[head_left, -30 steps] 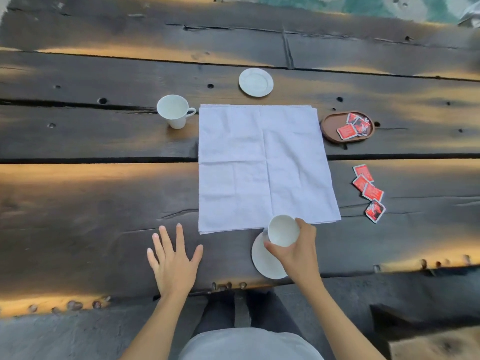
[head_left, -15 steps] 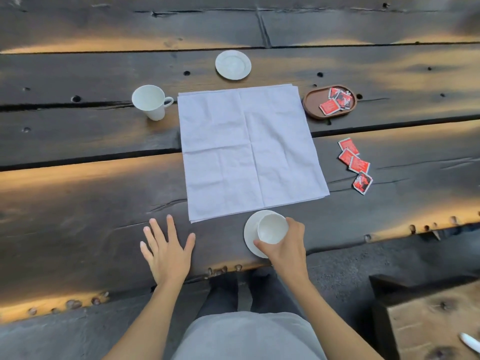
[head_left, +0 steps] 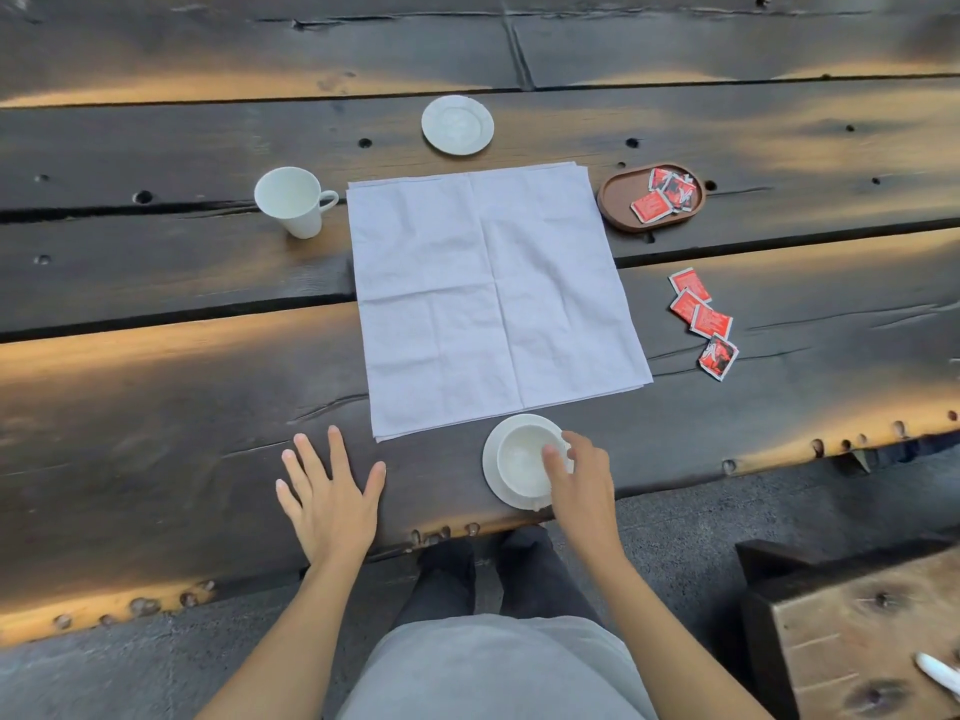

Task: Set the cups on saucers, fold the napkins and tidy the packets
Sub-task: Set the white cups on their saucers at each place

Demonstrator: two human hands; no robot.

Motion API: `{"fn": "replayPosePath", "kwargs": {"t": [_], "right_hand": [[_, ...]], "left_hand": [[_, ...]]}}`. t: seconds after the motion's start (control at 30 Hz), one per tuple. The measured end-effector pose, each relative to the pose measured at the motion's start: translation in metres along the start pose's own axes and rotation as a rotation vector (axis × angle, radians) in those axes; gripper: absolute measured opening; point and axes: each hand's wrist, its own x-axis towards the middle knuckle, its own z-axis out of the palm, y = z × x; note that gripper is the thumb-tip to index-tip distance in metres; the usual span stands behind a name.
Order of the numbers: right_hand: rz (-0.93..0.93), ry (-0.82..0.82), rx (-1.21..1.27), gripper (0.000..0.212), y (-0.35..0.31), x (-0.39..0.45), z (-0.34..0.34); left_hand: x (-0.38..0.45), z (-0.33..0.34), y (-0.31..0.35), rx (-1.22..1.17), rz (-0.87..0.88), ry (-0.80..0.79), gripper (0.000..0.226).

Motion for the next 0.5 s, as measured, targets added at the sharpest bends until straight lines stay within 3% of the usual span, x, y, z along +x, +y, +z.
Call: {"fn": "replayPosePath", "kwargs": {"t": [0.27, 0.5], "right_hand": [[0.097, -0.206, 0.261, 0.036, 0.002, 0.015, -0.015], [0.065, -0.224, 0.285, 0.036, 0.002, 0.022, -0.017]], "left_hand": [[0.000, -0.004, 0.002, 0.010, -0.001, -0.016, 0.081], [0.000, -0.009, 0.003, 0.020, -0.007, -0.052, 0.081]]}}
